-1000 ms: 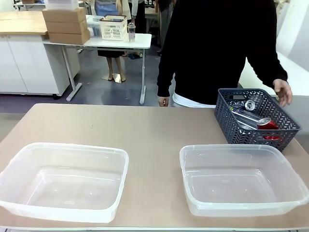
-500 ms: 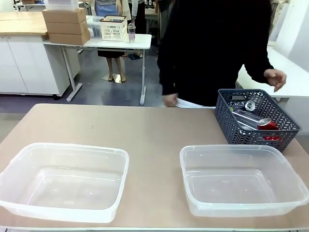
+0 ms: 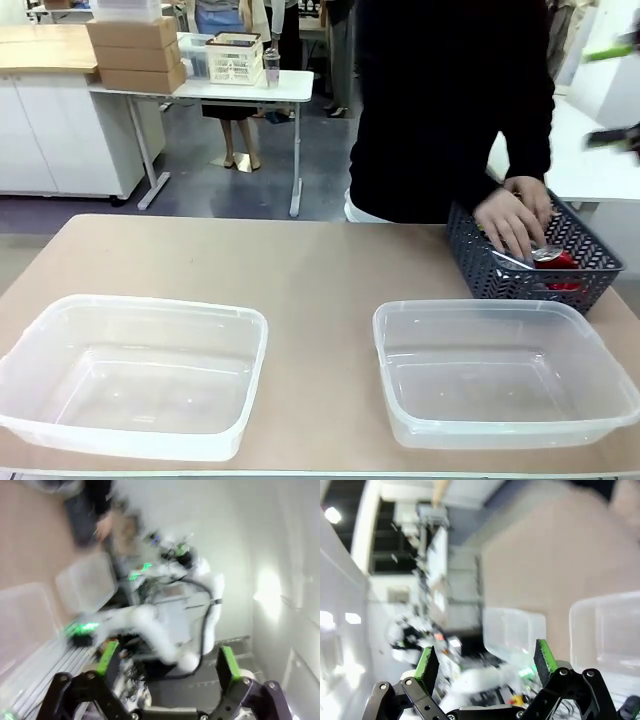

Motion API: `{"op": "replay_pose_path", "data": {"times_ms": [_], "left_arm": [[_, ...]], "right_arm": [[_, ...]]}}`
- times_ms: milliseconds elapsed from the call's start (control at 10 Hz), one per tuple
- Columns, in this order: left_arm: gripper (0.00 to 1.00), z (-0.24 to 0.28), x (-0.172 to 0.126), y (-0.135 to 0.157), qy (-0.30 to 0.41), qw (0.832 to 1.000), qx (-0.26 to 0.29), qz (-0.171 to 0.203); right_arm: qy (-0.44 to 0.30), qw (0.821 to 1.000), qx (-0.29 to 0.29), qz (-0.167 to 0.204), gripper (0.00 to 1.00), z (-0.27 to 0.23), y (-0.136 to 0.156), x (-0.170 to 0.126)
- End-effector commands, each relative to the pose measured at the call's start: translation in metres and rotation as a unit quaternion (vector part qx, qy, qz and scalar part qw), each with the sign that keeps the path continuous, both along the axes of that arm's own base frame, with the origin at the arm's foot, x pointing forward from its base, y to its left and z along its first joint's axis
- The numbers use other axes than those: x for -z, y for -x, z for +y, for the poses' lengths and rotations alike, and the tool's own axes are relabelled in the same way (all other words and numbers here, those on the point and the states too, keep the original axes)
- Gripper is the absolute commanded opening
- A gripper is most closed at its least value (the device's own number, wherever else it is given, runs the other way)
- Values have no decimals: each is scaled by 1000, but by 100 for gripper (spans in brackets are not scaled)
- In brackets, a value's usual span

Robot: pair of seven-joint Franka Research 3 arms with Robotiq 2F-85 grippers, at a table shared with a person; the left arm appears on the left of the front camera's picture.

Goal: Sort the waste into each basket.
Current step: Pick up the Organizing box on the left side of the table and lift it.

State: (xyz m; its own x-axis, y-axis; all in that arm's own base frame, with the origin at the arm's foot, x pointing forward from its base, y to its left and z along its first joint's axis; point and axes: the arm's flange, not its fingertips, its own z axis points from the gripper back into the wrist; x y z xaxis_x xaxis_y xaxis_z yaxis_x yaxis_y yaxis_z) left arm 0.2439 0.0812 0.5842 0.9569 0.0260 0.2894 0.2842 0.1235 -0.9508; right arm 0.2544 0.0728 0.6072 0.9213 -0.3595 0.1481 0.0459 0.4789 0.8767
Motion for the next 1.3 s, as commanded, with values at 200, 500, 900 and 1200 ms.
{"op": "replay_pose_path", "data": {"times_ms": [200, 500, 900, 1200], "left_arm": [[100, -7, 43, 15, -182, 974, 78, 115], [100, -7, 49, 17, -189, 970, 82, 128], [100, -39, 74, 1, -255, 945, 148, 141], [100, -57, 135, 15, -458, 874, 68, 151]], "right_arm": [[144, 976, -144, 76, 100, 175, 6, 101], [154, 970, -164, 93, 100, 198, 26, 109], [196, 950, -165, 180, 100, 243, 11, 122], [282, 912, -70, 288, 100, 332, -4, 166]]}}
